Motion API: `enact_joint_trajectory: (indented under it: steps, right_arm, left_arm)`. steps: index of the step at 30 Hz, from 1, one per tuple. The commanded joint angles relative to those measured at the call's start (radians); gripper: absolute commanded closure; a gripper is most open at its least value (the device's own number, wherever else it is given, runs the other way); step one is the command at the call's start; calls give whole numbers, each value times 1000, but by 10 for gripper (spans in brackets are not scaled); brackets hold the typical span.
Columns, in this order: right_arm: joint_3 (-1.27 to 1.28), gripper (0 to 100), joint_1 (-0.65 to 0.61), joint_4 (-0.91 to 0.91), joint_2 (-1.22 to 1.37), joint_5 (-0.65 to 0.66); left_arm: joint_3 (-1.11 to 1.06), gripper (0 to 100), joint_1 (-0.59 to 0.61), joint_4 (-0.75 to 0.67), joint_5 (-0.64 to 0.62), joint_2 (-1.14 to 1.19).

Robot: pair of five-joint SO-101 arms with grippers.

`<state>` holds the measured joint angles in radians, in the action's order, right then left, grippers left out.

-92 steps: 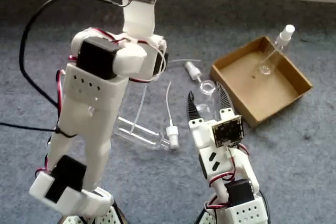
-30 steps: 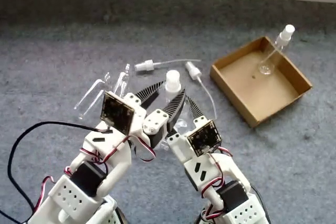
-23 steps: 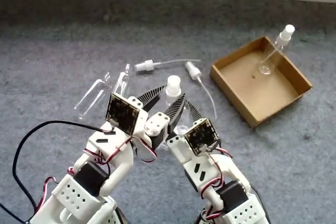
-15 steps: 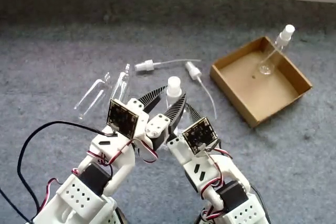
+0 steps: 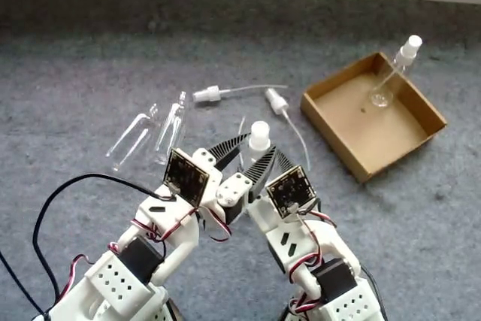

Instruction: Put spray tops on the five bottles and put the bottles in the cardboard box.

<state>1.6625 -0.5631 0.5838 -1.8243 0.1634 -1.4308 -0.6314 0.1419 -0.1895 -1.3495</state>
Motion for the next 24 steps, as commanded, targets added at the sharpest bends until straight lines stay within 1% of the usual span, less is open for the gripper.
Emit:
enact_joint_trajectory:
  steps: [1, 7, 11, 14, 24]
  right_arm:
    - [-47, 832, 39, 5, -13, -9]
    - [-68, 832, 39, 8, -13, -9]
    - [-153, 832, 31, 99, -13, -9]
    - [-199, 832, 27, 131, -13, -9]
    - [-208, 832, 12, 134, -13, -8]
  left_arm:
    - [7, 995, -25, -25, -2, -18]
    - [5, 995, -25, -23, -2, -8]
    - [5, 995, -31, -23, -2, -7]
    - [5, 995, -31, -23, -2, -5]
    - [-19, 992, -33, -21, 3, -5]
